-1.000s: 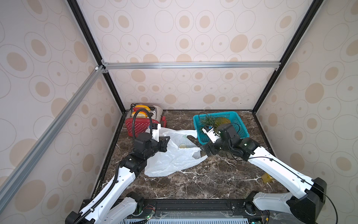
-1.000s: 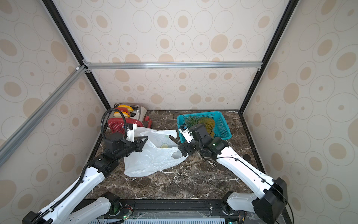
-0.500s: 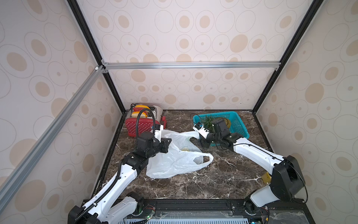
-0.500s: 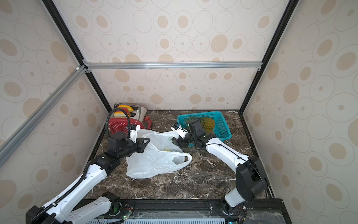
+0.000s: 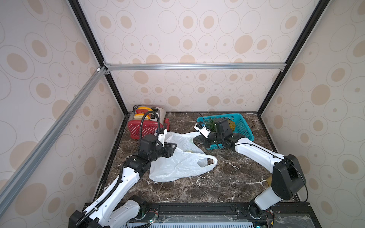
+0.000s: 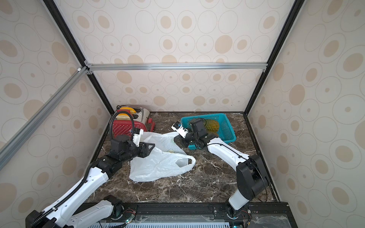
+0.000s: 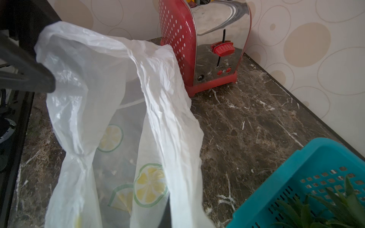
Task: Place the pineapple into a plastic bag & tie a knot
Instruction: Pick up the plastic bag at the center of the board.
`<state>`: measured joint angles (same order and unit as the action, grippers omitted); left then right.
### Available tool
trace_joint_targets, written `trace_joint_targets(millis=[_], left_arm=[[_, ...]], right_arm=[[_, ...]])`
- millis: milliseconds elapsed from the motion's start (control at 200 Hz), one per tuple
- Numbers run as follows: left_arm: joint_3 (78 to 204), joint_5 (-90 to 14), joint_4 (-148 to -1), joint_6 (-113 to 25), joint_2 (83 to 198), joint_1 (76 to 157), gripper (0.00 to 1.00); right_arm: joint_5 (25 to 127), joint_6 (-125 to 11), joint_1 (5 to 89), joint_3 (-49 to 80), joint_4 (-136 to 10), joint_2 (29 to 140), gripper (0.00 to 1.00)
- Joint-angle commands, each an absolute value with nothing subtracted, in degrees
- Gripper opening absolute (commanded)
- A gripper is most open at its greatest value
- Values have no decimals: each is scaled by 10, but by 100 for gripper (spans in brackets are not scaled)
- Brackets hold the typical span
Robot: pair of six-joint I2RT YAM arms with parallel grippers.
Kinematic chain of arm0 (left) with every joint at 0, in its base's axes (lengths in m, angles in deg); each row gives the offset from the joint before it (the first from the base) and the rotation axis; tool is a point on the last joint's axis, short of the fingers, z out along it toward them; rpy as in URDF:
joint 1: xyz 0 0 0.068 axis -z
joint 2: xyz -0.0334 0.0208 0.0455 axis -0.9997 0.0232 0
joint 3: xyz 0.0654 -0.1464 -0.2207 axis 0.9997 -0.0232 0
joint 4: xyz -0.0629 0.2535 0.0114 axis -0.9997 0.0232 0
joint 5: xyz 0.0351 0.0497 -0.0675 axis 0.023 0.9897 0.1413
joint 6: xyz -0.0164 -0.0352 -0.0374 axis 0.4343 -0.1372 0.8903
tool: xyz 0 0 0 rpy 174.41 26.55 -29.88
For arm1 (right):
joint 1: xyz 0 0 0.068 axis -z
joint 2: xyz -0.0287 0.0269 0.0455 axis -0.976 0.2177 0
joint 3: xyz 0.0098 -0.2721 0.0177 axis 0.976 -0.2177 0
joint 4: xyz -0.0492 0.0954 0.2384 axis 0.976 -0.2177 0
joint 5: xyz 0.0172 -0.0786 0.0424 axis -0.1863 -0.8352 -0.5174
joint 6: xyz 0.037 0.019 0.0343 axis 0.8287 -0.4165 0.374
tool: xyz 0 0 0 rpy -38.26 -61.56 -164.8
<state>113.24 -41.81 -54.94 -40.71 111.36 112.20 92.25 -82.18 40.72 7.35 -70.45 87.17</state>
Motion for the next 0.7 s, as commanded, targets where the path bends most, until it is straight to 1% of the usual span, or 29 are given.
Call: trace_joint_targets(millis=[0,80,150,250,295,341,426,491,531,556,641,696], left_arm=[[1186,-381,-495,-518,1057,1124,75],[1204,-410,-478,-595,1027,1124,78],[1210,-485,-474,-656,1020,1125,81],[1216,-629,-473,-725,1057,1136,81],[1220,-664,-473,-759,1081,1159,82],[1225,-676,-476,-793,1104,1184,84],[1232,-682,-492,-845,1150,1220,86],[1236,-684,-505,-875,1187,1228,86],[1236,-675,-515,-889,1207,1229,85],[1235,-653,-529,-889,1215,1230,83],[1216,-533,-619,-791,1223,1229,83],[1215,-466,-650,-688,1218,1232,81]], right_arm=[[895,-744,400,109,-749,875,0],[879,-721,396,121,-773,881,0],[875,-713,394,124,-777,883,0],[885,-707,393,138,-790,890,0],[894,-706,393,145,-796,893,0],[905,-706,394,150,-801,896,0],[928,-707,393,149,-795,899,0],[942,-710,394,151,-793,903,0],[945,-713,395,151,-794,904,0],[944,-713,395,152,-794,905,0],[933,-707,396,152,-794,907,0],[921,-700,396,158,-799,908,0]])
